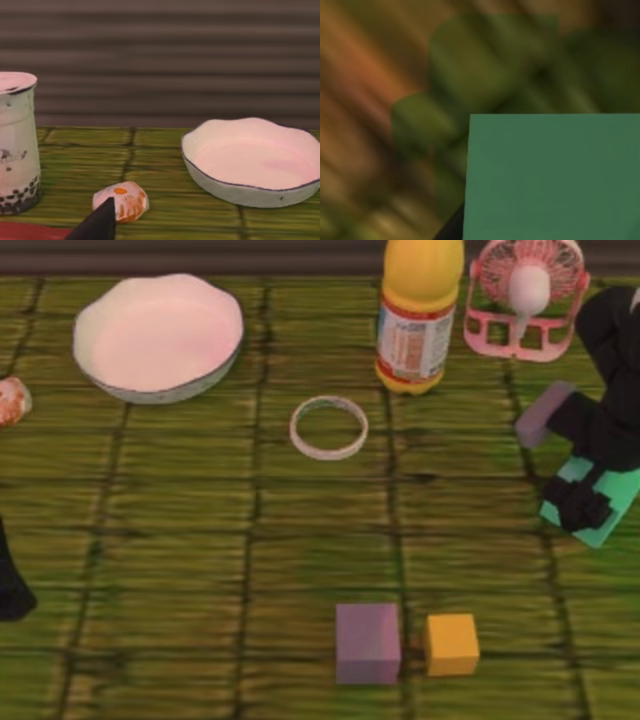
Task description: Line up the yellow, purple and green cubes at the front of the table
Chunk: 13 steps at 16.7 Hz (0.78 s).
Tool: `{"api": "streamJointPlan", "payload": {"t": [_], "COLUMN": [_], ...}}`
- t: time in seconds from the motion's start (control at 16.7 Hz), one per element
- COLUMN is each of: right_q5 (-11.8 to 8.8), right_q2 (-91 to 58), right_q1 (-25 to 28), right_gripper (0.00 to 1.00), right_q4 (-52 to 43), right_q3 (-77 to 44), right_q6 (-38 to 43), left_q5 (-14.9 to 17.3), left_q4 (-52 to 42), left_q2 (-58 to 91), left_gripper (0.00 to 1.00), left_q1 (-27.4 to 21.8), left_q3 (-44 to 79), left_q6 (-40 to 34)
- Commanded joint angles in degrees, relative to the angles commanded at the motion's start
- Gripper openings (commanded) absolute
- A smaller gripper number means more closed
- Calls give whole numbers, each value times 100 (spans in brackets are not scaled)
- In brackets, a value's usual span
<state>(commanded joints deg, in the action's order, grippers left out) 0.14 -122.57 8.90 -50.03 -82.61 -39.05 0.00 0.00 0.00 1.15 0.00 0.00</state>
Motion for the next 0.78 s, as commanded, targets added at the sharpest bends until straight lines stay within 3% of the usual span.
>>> {"api": "streamJointPlan", "payload": {"t": [0.36,0.78], "right_q5": [0,0], "right_q2": [0,0], "right_q1": [0,0], "right_gripper": [2,0], "right_q4": [0,0], "right_q3": [0,0], "right_q6": [0,0], "left_q5": [0,0], "left_q4": [0,0], "left_q2": [0,0], "left_gripper": [100,100], "left_q1": [0,0], "left_q3": [0,0], "left_q6": [0,0]}}
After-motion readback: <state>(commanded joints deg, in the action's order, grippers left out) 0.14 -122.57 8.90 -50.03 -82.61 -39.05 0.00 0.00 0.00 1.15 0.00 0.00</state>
